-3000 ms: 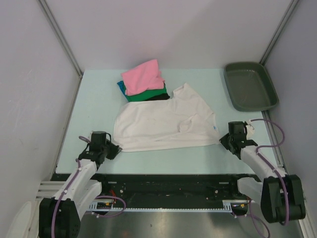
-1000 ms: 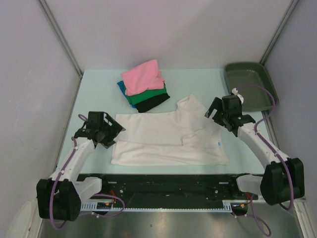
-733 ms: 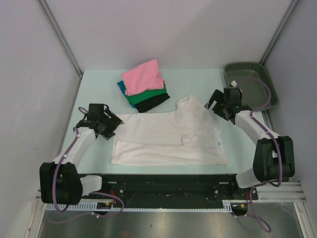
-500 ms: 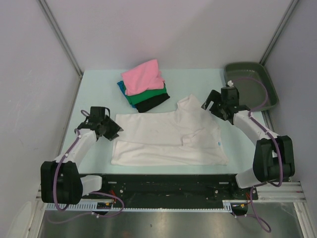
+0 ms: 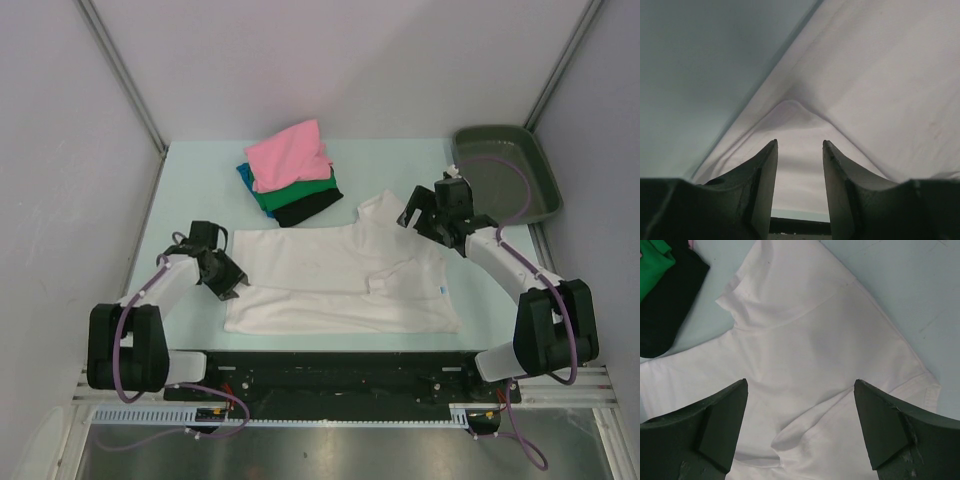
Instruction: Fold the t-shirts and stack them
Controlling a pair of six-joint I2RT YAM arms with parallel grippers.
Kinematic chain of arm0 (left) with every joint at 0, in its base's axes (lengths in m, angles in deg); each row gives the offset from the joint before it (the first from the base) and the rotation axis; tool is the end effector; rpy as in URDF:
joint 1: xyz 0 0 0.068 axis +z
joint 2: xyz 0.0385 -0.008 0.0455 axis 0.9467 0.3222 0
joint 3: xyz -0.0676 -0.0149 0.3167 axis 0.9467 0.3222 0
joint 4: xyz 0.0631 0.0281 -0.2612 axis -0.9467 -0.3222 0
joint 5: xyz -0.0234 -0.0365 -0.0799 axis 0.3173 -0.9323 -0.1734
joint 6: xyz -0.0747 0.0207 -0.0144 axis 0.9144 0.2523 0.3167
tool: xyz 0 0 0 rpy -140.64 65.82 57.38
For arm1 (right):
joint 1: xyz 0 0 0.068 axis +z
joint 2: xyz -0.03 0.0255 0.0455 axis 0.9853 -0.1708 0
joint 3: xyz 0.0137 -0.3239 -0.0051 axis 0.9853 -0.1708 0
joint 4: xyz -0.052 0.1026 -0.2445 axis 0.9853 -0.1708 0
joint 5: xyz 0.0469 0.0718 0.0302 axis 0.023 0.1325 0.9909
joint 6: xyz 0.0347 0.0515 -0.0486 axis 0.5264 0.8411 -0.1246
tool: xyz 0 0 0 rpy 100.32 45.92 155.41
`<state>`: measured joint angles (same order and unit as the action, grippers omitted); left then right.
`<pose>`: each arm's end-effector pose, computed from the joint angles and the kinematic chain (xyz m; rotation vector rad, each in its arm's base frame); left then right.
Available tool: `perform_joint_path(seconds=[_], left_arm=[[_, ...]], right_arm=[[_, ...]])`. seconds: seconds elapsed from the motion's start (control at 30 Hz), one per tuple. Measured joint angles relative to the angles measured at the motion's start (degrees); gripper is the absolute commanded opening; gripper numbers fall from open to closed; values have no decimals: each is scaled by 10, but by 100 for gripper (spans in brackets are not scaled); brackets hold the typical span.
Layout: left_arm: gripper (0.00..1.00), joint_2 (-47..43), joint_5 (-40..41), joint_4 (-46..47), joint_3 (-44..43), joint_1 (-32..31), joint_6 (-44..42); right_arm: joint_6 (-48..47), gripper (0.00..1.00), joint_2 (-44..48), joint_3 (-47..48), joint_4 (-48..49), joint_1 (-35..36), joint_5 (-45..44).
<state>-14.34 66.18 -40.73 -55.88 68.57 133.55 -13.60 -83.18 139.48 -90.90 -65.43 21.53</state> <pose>0.2244 -0.0163 0.1909 -1.1019 2.6340 -0.3271 0.3257 0.0849 0.2731 0.3752 2.3151 0.4094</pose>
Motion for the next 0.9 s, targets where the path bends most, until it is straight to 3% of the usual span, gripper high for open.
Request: perform_joint_path(seconds=[0.77,0.8,0.9], left_arm=[[40,111,19,-12,-61,0,-18],[37,112,19,-14,-61,0,-20],[15,113,18,-16,-61,0,-26]], right_arm=[[0,92,2,-31,13,-6,-4],[0,92,2,-32,14,-7,-3],[0,92,2,-36,14,-8,-3]])
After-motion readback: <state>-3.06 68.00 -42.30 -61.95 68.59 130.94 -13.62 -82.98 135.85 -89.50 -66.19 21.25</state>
